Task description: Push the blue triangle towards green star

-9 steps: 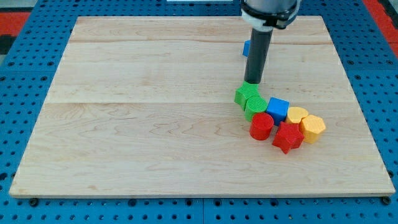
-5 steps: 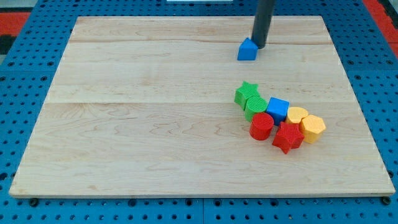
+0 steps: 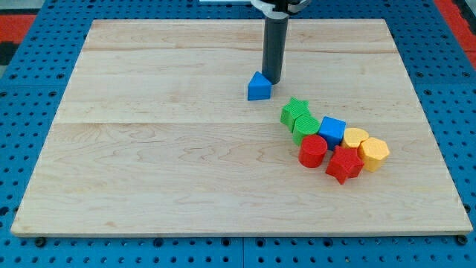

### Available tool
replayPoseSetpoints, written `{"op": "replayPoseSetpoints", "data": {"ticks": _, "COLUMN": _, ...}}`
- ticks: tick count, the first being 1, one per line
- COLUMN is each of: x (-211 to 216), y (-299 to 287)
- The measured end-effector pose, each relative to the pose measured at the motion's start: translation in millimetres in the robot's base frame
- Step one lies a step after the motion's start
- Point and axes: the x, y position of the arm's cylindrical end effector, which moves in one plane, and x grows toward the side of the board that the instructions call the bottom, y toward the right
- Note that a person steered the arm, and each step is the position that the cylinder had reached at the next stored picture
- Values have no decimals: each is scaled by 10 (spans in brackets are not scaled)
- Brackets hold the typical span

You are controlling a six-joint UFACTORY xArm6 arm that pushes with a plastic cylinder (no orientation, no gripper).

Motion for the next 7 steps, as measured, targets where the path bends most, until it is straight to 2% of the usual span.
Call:
{"op": "replayPoseSetpoints", "data": {"ticks": 3, "x": 64, "y": -715}}
{"op": "replayPoseSetpoints", "data": {"ticks": 4, "x": 288, "y": -390}}
{"op": "replayPoseSetpoints", "data": {"ticks": 6, "x": 327, "y": 401}}
{"op": "replayPoseSetpoints", "data": {"ticks": 7, "x": 359, "y": 483}}
